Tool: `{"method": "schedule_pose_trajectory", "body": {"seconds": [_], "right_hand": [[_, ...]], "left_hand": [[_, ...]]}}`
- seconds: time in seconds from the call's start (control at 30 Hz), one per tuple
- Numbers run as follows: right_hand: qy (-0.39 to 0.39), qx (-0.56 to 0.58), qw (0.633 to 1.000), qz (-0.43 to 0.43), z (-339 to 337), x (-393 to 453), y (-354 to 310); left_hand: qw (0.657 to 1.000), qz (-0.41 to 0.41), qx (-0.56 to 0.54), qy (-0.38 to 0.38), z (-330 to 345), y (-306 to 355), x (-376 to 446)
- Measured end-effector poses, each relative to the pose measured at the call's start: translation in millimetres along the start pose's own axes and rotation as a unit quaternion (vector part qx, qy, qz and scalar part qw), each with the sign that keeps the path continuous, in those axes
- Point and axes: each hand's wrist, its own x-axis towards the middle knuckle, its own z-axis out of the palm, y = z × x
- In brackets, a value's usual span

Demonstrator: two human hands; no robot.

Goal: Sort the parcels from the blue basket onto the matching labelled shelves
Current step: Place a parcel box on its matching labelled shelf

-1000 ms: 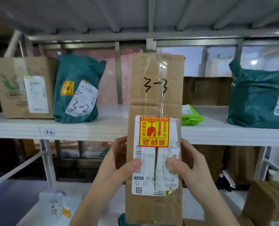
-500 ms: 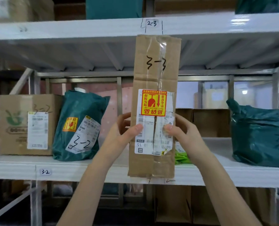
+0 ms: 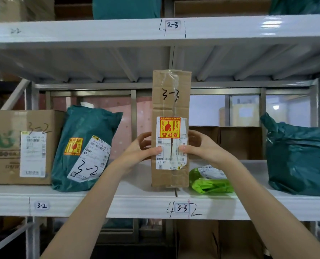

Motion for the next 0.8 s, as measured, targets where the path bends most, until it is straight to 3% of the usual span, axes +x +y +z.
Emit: {"method": "schedule_pose_trajectory", "body": {"seconds": [0.47,0.8], "right_hand": [[-0.050,-0.039,0.996,0.070,1,2,14],[-0.095,-0.089,0.985,0.112,6,-1,16]], "left_hand": [[0.997,-0.065,-0.047,-0.014,4,-20,3],[0.995,-0.089,-0.016,-0.030,-2,-19,-7]]}}
